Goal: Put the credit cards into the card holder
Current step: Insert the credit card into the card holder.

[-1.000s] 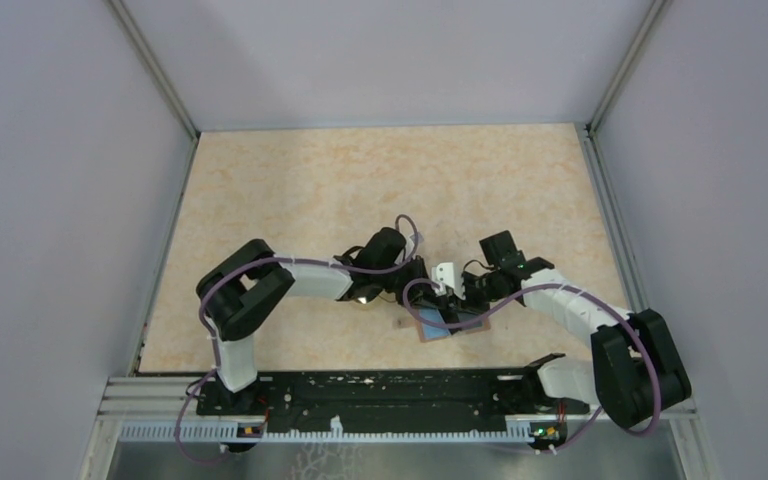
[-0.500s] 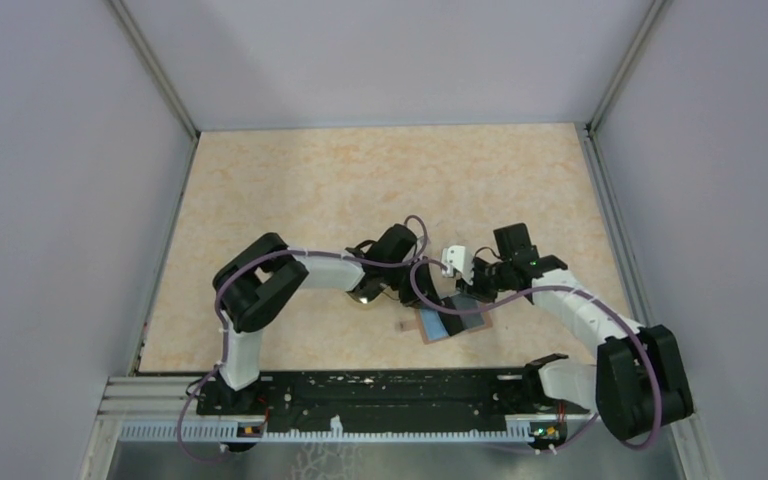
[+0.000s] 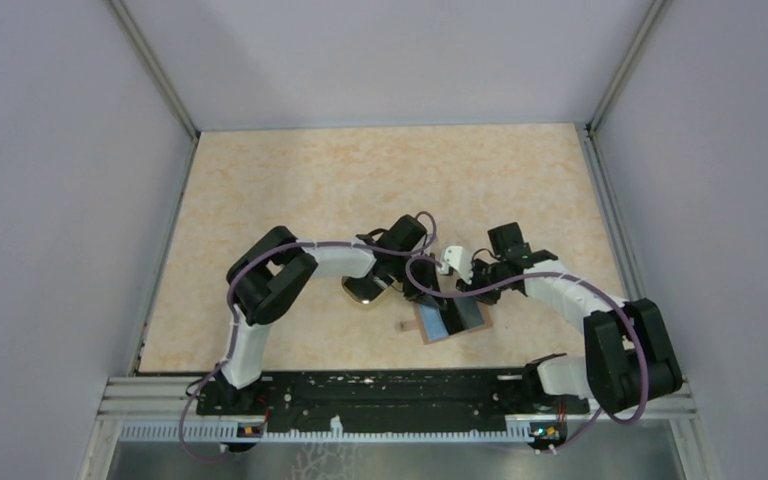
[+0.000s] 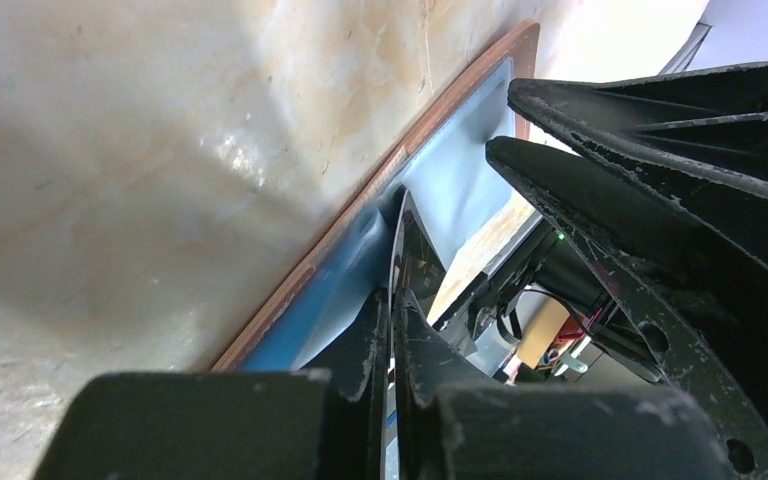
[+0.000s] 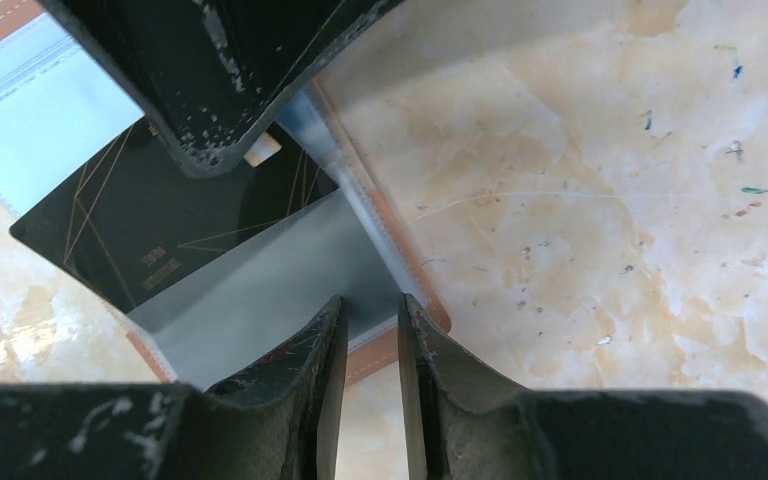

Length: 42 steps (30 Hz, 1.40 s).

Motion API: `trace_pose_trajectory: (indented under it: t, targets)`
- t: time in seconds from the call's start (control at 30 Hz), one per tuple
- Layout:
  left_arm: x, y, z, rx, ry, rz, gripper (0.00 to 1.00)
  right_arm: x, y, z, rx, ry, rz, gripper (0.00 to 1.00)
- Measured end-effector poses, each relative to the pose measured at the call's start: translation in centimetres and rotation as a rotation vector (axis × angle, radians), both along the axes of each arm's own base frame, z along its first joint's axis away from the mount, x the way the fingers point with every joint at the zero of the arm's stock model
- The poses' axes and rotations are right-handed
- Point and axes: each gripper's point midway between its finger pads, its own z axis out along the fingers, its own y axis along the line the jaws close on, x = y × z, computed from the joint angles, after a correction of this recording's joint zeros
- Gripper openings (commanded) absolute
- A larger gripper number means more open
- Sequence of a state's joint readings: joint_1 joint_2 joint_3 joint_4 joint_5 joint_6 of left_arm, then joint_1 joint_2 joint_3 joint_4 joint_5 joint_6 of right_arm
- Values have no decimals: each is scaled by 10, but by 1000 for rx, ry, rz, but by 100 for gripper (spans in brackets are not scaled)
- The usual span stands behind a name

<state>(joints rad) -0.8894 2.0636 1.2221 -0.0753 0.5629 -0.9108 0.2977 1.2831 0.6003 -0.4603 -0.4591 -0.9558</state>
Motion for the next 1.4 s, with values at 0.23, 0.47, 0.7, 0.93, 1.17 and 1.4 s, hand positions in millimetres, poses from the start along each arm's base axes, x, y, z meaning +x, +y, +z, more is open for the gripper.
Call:
trace_pose_trajectory:
  t: [0.23, 0.47, 0.7, 0.93, 1.17, 1.4]
  targets:
    - [1, -4, -2, 27, 28, -35, 7, 4, 0, 0, -6, 2, -12, 25]
    - [-1, 0, -3, 50, 36, -45, 7, 4, 0, -1, -6, 2, -13, 25]
    - [0, -1, -4, 72, 56, -54, 8, 4, 0, -1, -5, 3, -13, 24]
    - [2, -5, -4, 65, 75, -66, 9, 4, 0, -1, -2, 4, -11, 24]
    - [1, -8, -5, 51, 79, -78, 11, 2, 5, 6, 30, -6, 3, 25]
    - [1, -10, -6, 42, 79, -85, 12, -12, 40, 61, 235, -159, 201, 18]
